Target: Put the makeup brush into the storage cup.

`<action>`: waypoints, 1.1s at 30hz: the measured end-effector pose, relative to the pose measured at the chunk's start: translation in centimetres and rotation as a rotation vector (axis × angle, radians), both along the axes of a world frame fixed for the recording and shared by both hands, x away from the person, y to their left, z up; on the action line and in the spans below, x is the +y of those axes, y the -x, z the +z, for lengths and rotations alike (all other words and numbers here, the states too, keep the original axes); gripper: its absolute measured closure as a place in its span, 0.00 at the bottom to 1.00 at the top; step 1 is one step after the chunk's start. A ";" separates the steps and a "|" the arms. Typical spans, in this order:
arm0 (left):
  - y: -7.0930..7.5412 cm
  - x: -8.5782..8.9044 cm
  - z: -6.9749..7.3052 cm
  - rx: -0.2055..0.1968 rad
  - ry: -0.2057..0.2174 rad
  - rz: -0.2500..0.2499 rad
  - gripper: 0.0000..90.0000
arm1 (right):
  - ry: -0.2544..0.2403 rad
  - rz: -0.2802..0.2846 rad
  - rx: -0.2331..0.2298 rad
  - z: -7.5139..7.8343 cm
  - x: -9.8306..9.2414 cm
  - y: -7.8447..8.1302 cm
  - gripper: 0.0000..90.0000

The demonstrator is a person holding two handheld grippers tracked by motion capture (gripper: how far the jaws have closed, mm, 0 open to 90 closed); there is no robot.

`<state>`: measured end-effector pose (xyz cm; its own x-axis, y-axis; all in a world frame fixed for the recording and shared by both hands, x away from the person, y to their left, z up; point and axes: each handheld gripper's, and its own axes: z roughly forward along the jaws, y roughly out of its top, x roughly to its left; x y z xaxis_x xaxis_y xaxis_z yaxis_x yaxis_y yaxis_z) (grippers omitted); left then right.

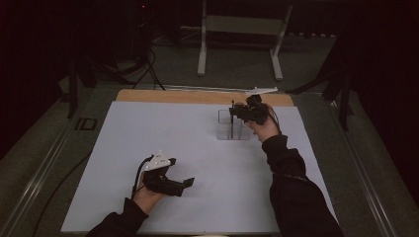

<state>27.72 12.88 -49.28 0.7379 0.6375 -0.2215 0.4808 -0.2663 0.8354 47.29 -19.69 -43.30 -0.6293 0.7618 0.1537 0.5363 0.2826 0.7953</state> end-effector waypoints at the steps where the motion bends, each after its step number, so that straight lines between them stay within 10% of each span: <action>1: 0.0 0.0 0.0 0.000 0.000 -0.003 0.01 | 0.000 0.001 0.001 0.0 0.0 0.0 0.62; 12: 0.0 -0.1 0.0 0.005 -0.004 -0.006 0.01 | 0.042 -0.034 -0.009 0.5 -0.2 0.3 0.35; 14: -0.1 -0.3 0.0 0.008 -0.022 -0.008 0.01 | 0.064 -0.001 0.006 0.7 -0.4 0.5 0.17; 33: 0.0 -0.3 1.2 0.014 -0.013 -0.058 0.01 | 0.093 0.083 0.022 1.3 -1.5 3.5 0.11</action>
<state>27.75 12.53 -48.09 0.7705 0.5968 -0.2240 0.4756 -0.3043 0.8254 43.81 -21.24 -41.96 -0.6882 0.7187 0.0992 0.5247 0.3986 0.7522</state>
